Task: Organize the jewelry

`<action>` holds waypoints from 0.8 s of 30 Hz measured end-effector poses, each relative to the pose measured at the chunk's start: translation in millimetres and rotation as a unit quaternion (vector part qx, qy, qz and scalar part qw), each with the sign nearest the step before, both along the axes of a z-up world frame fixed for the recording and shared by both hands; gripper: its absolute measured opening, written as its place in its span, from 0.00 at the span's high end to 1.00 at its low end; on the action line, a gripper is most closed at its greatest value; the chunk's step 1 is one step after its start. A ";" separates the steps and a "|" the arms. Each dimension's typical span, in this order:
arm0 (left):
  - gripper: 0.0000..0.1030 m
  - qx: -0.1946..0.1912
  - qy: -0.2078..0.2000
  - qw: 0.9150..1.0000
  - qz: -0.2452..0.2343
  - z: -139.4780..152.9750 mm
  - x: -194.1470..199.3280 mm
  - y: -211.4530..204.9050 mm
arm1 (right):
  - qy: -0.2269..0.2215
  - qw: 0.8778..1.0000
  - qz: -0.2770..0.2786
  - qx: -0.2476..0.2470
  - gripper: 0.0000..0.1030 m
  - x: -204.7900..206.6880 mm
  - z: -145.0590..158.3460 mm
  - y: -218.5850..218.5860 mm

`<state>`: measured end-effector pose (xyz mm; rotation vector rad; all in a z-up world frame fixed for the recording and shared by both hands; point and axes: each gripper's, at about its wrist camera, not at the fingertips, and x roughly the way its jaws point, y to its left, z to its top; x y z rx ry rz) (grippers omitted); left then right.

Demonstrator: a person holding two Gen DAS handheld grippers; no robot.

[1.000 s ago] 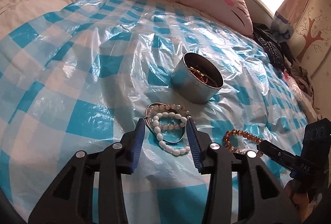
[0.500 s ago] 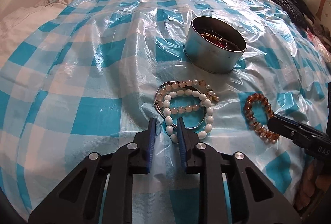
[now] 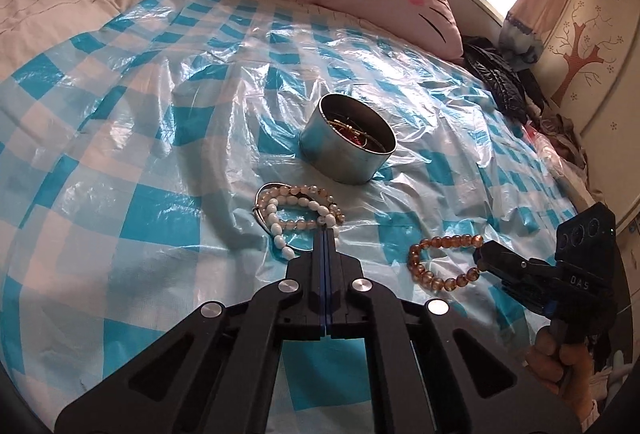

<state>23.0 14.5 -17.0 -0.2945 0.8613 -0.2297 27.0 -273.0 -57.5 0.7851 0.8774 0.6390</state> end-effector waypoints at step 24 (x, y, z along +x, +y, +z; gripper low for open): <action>1.00 0.148 0.059 0.987 -0.004 -21.0 35.1 -27.1 | 0.005 0.998 0.007 0.067 0.87 -2.4 -0.1 17.9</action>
